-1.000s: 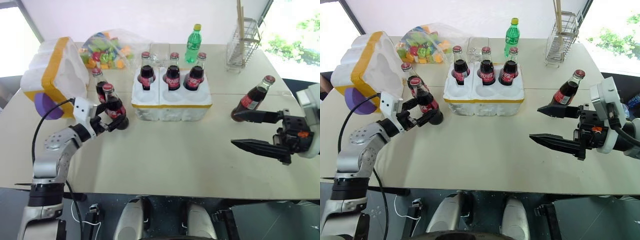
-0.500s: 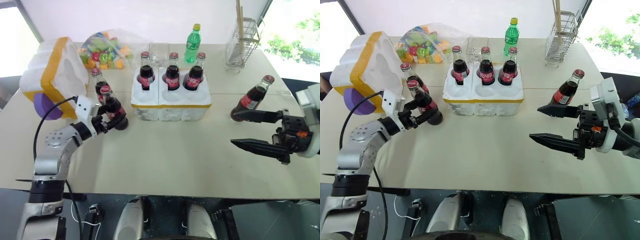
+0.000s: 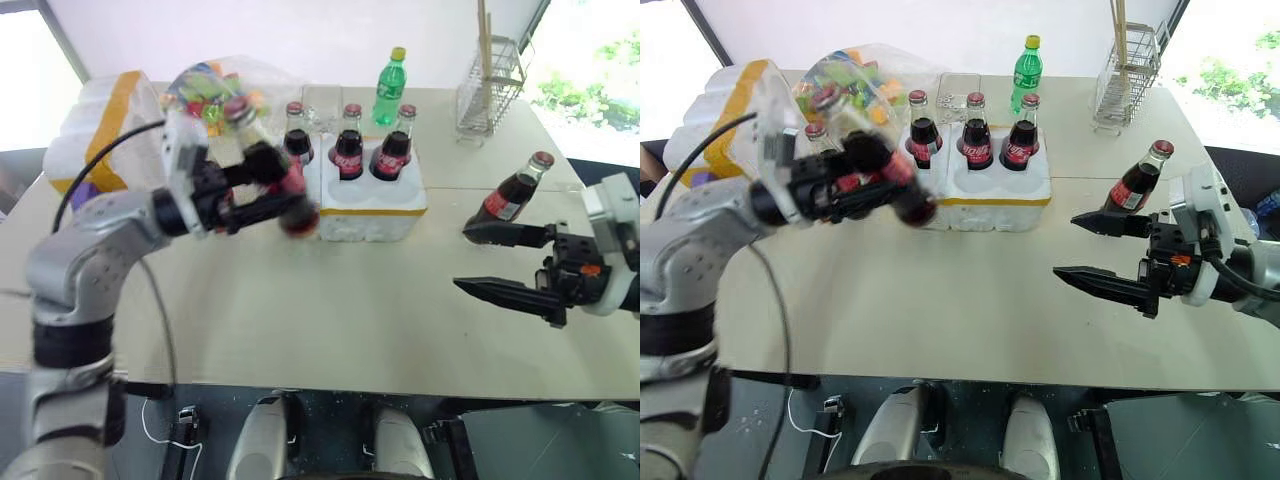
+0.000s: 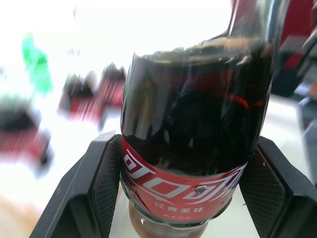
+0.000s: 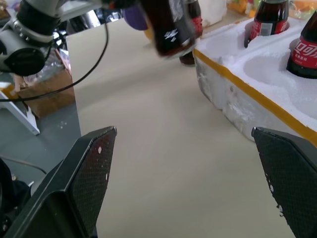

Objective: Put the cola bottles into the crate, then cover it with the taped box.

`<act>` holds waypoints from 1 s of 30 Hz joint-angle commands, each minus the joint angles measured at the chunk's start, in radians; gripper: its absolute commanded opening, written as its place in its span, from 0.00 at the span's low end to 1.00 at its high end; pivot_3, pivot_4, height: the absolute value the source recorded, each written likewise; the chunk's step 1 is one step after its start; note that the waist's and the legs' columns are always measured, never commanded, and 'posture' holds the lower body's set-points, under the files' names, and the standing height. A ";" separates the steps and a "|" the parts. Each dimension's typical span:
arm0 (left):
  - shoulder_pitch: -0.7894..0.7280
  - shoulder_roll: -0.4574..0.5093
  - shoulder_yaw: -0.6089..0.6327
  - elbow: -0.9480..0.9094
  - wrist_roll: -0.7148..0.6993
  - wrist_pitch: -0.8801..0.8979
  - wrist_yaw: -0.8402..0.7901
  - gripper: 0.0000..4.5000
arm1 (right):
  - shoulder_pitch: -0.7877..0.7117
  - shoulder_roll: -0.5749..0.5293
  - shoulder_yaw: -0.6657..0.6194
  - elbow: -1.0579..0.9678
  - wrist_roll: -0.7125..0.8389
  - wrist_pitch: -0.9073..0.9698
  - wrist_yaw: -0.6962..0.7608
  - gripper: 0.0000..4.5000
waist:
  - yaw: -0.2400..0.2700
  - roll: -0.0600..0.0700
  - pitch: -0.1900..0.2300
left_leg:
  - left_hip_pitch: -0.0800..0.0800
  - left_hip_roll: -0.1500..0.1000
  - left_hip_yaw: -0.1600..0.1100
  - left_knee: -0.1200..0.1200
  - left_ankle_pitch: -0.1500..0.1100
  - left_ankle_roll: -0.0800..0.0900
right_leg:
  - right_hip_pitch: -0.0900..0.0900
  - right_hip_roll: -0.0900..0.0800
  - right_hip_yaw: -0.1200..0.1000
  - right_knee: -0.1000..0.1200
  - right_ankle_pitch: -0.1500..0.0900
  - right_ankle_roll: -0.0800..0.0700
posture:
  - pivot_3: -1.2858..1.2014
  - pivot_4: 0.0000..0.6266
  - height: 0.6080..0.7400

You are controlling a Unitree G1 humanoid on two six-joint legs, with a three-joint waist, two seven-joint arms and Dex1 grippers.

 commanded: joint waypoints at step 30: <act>-0.379 -0.383 -0.328 0.925 0.673 -0.400 -0.013 0.99 | 0.083 0.105 0.039 -0.122 -0.020 -0.066 -0.177 1.00 | 0.020 -0.004 0.002 | 0.006 0.000 -0.003 0.002 -0.001 0.002 | 0.009 -0.001 -0.003 -0.004 0.000 0.000 | 0.52 0.24 0.97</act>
